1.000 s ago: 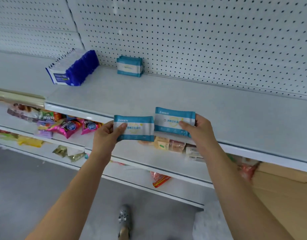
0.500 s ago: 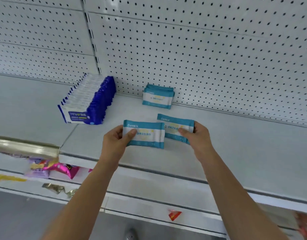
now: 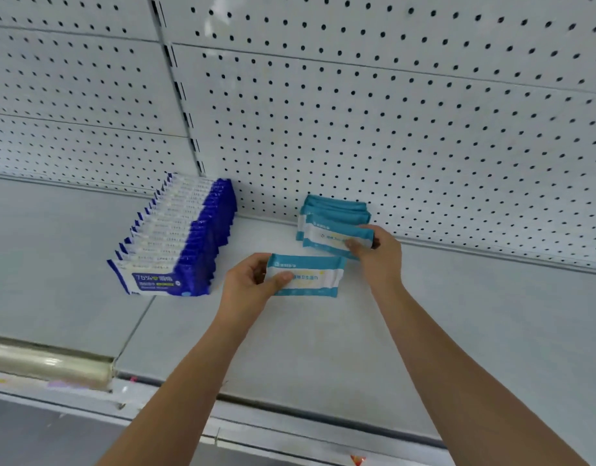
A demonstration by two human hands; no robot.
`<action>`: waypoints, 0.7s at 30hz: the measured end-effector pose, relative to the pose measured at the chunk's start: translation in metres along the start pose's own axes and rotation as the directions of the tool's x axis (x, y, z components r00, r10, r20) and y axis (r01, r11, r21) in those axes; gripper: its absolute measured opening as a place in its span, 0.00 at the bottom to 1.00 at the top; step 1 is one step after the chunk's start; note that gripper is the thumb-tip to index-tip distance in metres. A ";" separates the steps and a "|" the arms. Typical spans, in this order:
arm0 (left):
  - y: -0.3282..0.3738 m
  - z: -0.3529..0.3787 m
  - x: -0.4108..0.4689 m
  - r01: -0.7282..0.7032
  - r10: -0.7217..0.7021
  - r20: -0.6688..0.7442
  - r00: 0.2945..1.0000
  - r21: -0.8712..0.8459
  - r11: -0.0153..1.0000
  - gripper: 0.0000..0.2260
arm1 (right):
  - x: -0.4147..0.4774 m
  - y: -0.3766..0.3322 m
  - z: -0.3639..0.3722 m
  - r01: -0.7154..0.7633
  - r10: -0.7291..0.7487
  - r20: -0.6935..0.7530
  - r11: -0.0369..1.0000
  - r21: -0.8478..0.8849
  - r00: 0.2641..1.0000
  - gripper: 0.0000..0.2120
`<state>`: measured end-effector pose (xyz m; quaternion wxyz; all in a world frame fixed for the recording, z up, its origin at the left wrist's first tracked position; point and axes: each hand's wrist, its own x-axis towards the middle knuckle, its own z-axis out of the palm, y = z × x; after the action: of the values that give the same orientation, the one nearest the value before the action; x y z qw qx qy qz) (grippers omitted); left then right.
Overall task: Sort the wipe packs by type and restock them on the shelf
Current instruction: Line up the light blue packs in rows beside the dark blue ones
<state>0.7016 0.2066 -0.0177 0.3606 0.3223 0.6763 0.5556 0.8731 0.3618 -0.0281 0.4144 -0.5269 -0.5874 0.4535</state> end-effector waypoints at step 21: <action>0.005 0.106 0.083 -0.052 0.047 -0.091 0.995 -0.055 0.997 0.32 | 0.015 0.001 0.033 -0.002 -0.005 0.040 0.987 0.159 0.999 0.33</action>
<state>0.7473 0.3318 -0.0360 0.3249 0.3034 0.6674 0.5975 0.8400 0.3741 -0.0368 0.4436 -0.4826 -0.5579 0.5090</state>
